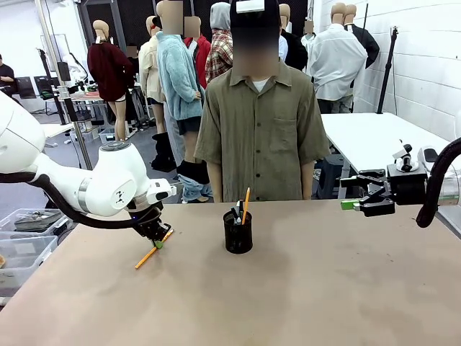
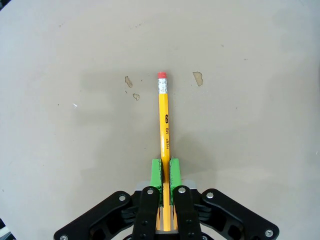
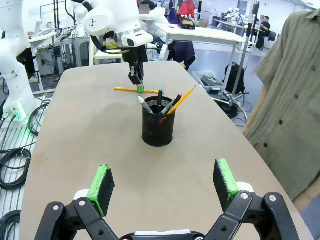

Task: Place the pens into the pen holder.
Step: Pick up a writing instrument from the table and place it into the Pen holder.

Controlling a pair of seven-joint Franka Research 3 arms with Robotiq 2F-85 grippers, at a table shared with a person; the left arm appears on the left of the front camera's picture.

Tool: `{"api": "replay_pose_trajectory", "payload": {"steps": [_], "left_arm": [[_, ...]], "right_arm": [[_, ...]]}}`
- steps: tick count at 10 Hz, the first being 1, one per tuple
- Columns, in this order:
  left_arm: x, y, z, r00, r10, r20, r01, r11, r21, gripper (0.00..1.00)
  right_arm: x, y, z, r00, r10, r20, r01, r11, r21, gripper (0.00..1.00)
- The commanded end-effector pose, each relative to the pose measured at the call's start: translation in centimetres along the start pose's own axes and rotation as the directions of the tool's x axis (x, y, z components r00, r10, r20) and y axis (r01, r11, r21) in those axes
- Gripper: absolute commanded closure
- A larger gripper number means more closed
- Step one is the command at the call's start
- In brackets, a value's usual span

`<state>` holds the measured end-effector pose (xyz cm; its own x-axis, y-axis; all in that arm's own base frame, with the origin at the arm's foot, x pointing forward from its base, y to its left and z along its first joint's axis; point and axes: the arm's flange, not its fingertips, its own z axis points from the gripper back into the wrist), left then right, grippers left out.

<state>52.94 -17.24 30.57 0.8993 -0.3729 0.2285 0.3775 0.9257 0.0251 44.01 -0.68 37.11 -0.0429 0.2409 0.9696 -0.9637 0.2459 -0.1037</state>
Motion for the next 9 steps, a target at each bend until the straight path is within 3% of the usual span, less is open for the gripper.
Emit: {"api": "replay_pose_trajectory", "payload": {"steps": [1,3,5,8,9], "left_arm": [[-0.8,-0.5,-1.7,0.998,0.009,-0.055,-0.009,1.0,-0.003,1.0],[-1.4,-1.1,0.5,1.0,-0.014,0.015,0.014,1.0,-0.026,1.0],[-2.5,-1.7,4.7,0.989,-0.108,0.101,0.115,0.991,-0.071,1.0],[-3.0,-1.7,9.6,0.938,-0.271,0.216,0.309,0.936,-0.168,1.0],[-2.6,-1.2,10.9,0.908,-0.318,0.274,0.386,0.888,-0.249,1.0]], "right_arm": [[0.1,0.0,-0.2,1.0,0.006,0.0,-0.006,1.0,0.003,0.0],[0.1,0.0,-0.2,1.0,0.006,0.0,-0.006,1.0,0.003,0.0],[0.1,0.0,-0.2,1.0,0.006,0.0,-0.006,1.0,0.003,0.0],[0.1,0.0,-0.2,1.0,0.006,0.0,-0.006,1.0,0.003,0.0],[0.1,0.0,-0.2,1.0,0.006,0.0,-0.006,1.0,0.003,0.0]]}}
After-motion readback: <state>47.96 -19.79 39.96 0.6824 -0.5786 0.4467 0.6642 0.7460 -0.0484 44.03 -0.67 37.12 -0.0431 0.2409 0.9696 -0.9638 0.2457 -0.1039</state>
